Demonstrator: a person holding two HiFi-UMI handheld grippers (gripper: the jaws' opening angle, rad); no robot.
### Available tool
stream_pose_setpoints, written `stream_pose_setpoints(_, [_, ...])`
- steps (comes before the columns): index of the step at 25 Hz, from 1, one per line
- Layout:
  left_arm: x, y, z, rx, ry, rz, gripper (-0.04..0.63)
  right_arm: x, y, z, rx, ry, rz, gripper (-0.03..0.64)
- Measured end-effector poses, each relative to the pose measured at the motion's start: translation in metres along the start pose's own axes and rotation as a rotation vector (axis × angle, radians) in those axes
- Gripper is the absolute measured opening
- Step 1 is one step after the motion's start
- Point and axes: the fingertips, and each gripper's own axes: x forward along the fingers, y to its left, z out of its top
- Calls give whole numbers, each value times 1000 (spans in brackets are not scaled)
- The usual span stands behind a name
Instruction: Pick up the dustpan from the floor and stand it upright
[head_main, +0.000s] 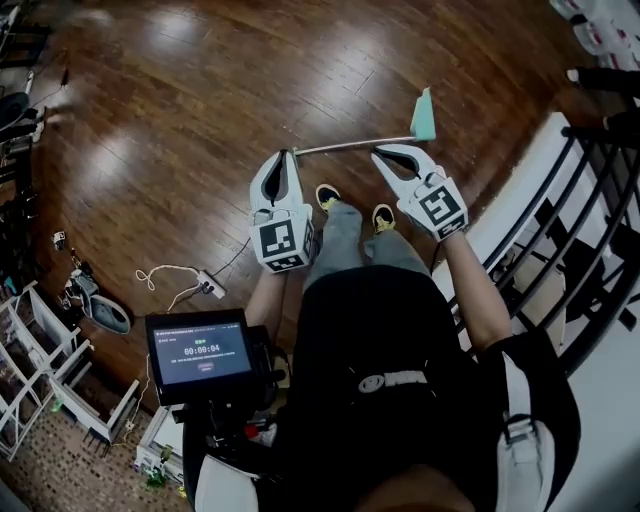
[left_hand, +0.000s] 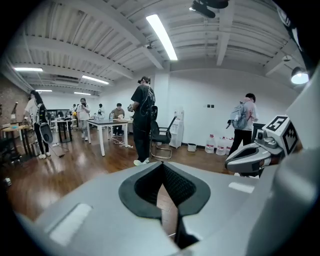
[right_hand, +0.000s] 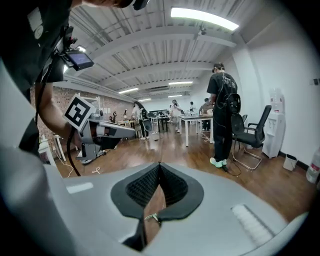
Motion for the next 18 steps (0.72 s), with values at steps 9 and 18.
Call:
stream_pose_setpoints(9, [31,62,-61,-30,91,59,20,91,0,-16,-47,85,143,3])
stream_pose_setpoints(18, [81,80,-221,-102,263,124,20,197,-21,-203,21,293,305,5])
